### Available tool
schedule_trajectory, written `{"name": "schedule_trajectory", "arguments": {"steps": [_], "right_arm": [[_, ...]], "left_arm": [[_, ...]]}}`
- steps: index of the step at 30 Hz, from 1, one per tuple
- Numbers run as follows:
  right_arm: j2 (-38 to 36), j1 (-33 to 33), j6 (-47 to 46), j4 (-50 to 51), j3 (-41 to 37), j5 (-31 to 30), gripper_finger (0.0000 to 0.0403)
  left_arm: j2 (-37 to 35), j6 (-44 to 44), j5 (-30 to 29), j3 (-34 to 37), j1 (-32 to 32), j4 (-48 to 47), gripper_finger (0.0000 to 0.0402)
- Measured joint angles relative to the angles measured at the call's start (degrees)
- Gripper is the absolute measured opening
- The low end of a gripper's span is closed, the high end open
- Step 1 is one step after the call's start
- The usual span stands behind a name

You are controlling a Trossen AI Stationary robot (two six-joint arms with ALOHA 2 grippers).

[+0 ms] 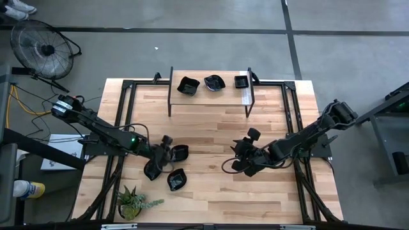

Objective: Pick & Place Mini shaped plates
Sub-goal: Stack the black leaf shaped plate on top of the black leaf shaped plate on the shelf

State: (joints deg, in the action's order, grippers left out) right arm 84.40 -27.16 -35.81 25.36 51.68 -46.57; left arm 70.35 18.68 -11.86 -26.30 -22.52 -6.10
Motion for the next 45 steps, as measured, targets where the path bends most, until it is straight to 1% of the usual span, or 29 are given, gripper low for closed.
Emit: {"name": "schedule_trajectory", "arguments": {"steps": [3,6,11,14,19,24,28,31,37,41,45], "right_arm": [[0.0,0.0,0.01,0.0,0.0,-0.07,0.0124],[0.0,0.0,-0.15,0.0,0.0,-0.14,0.0124],[0.0,0.05,-0.19,-0.76,0.0,-0.19,0.0124],[0.0,0.05,-0.2,-1.34,0.0,-0.19,0.0124],[0.0,0.07,-0.2,-2.5,0.0,-0.2,0.0124],[0.0,0.15,-0.2,-3.17,0.0,-0.21,0.0124],[0.0,0.15,-0.2,-3.49,0.0,-0.2,0.0124],[0.0,0.15,-0.39,-3.85,0.0,0.02,0.0124],[-0.02,0.15,-0.31,-5.4,0.0,0.03,0.0124],[-0.02,0.15,-0.22,-5.48,0.0,0.03,0.0124],[-0.02,0.15,-0.2,-5.55,0.0,0.05,0.0124]], "left_arm": [[0.0,10.27,2.17,0.0,0.0,-0.05,0.0145],[0.0,17.82,0.74,0.0,-0.02,-0.15,0.0145],[0.0,26.34,-3.42,0.0,0.0,-2.74,0.0145],[0.0,28.98,-3.56,-0.02,0.0,-5.85,0.0145],[0.0,30.93,-5.64,-0.02,0.0,-7.23,0.0145],[0.0,30.55,-5.62,-0.02,0.0,-6.31,0.0145],[0.0,30.0,-4.98,-0.02,0.0,-2.79,0.0145],[0.17,30.4,-4.91,-0.02,0.0,-2.2,0.0145],[4.27,30.38,-3.4,-0.02,-0.02,-0.43,0.0145],[6.92,30.46,-5.36,-0.08,-0.08,1.41,0.0145],[7.41,30.58,-6.44,-0.06,-0.09,2.98,0.0145]]}}
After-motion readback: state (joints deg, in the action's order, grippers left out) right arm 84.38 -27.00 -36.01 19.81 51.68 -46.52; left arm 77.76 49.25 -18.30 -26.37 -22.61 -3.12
